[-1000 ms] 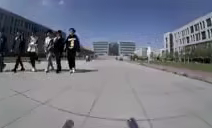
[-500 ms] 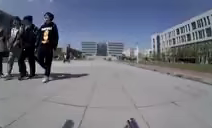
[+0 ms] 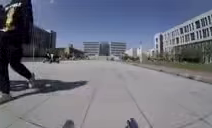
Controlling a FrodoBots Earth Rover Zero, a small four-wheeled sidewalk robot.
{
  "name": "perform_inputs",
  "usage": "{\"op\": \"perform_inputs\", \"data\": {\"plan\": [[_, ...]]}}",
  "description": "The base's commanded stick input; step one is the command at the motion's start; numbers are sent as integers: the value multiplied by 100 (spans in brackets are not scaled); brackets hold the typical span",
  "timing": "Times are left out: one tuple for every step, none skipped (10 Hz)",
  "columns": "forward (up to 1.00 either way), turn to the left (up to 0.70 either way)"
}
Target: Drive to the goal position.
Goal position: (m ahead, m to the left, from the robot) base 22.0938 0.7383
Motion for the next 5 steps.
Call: {"op": "perform_inputs", "data": {"plan": [[100, 0], [100, 0], [100, 0], [100, 0], [100, 0]]}}
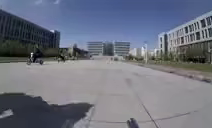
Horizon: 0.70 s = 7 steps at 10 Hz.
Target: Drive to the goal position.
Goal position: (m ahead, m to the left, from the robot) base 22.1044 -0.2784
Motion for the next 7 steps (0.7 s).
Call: {"op": "perform_inputs", "data": {"plan": [[100, 0], [100, 0], [100, 0], [100, 0], [100, 0], [100, 0], [100, 0]]}}
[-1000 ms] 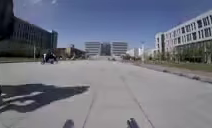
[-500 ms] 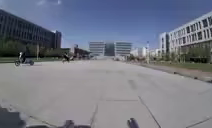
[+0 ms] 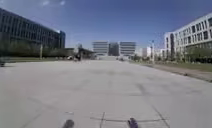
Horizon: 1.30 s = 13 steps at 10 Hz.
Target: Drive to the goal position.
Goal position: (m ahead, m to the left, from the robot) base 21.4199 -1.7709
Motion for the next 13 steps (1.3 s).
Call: {"op": "perform_inputs", "data": {"plan": [[100, 0], [100, 0], [100, 0], [100, 0], [100, 0], [100, 0], [100, 0], [100, 0], [100, 0], [100, 0], [100, 0], [100, 0], [100, 0]]}}
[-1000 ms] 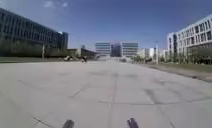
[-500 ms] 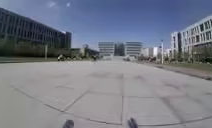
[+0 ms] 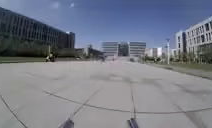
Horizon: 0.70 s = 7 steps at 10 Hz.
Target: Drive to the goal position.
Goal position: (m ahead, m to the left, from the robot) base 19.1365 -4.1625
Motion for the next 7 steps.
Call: {"op": "perform_inputs", "data": {"plan": [[100, 0], [100, 0], [100, 0], [100, 0], [100, 0], [100, 0], [100, 0]]}}
